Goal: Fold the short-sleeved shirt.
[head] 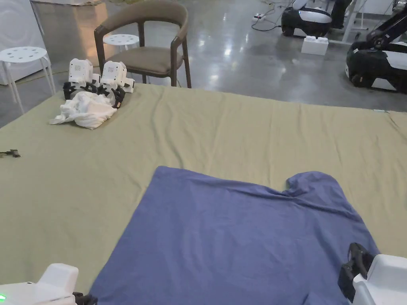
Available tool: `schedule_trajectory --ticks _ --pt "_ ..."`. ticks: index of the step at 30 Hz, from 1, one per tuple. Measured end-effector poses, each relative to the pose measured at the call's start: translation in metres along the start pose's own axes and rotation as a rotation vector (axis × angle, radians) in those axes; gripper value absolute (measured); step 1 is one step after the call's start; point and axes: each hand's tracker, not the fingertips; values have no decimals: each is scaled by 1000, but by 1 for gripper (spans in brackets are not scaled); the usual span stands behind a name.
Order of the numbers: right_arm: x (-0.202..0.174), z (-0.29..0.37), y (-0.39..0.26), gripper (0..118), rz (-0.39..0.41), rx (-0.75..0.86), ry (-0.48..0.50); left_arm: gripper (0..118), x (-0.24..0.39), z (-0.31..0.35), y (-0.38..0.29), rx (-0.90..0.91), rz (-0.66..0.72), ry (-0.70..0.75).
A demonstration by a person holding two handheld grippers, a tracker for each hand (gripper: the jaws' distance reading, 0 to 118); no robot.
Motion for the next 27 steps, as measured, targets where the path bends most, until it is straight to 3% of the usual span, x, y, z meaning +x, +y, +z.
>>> schedule_trajectory --ticks 1,2,7,10,18,21,26,27 --pt "-1 -1 -3 0 -2 -12 5 67 -2 -6 -4 -28 13 5" --pt "-2 -3 -5 0 -3 -23 8 69 -3 -14 -6 -74 21 20" --pt "-4 -5 -13 0 -11 -55 22 69 -10 -43 -4 -60 76 118" --pt "-3 -6 -15 0 -9 -67 21 69 -16 -50 5 -16 150 96" --pt "4 -6 -20 0 -27 -91 14 68 -13 -86 16 -78 136 107" --pt "9 -5 -23 0 -26 -100 4 52 -10 -85 16 -80 116 111" --pt "23 2 -28 0 -58 -137 -12 4 0 -85 17 -78 78 64" --pt "28 4 -29 0 -61 -145 -12 3 0 -85 17 -74 90 36"
